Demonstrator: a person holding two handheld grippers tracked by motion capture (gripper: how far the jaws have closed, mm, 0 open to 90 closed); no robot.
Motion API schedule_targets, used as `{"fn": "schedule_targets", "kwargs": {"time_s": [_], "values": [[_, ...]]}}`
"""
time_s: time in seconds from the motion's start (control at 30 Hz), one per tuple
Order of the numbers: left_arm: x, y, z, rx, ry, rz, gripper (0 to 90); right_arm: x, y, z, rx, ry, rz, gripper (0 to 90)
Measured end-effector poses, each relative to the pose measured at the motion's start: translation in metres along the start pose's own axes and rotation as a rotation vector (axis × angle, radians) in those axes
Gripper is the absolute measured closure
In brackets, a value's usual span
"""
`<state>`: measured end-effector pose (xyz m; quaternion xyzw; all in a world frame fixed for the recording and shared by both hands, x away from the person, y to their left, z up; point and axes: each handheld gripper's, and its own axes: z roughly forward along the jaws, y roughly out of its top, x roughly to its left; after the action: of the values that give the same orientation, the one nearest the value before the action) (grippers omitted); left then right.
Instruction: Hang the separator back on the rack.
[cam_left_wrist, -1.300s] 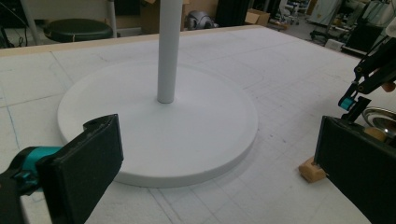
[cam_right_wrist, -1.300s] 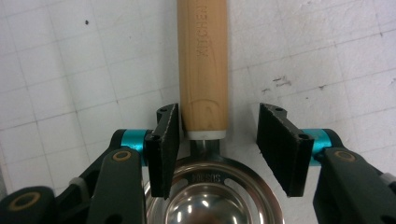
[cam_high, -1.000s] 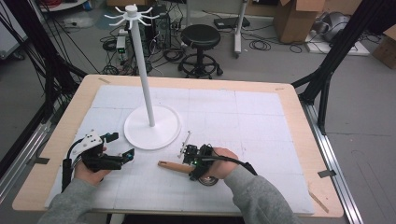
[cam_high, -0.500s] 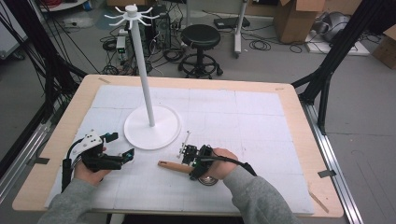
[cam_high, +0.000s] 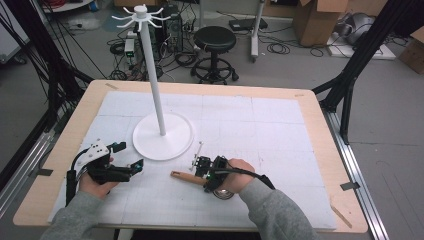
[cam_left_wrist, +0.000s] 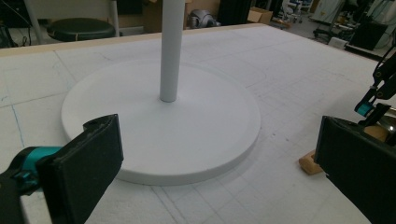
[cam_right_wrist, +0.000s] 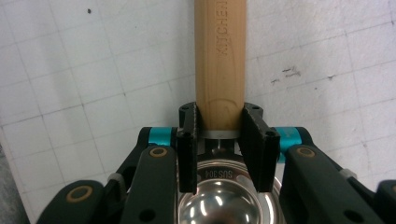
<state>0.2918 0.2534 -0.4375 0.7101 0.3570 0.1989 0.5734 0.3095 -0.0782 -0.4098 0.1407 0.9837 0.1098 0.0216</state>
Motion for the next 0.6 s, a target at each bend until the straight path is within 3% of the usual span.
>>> {"fn": "schedule_targets", "kwargs": {"time_s": [0.6], "values": [[0.0, -0.001, 0.001, 0.006, -0.001, 0.004, 1.7, -0.006, -0.016, -0.01, -0.101, 0.009, -0.003, 69.8]]}}
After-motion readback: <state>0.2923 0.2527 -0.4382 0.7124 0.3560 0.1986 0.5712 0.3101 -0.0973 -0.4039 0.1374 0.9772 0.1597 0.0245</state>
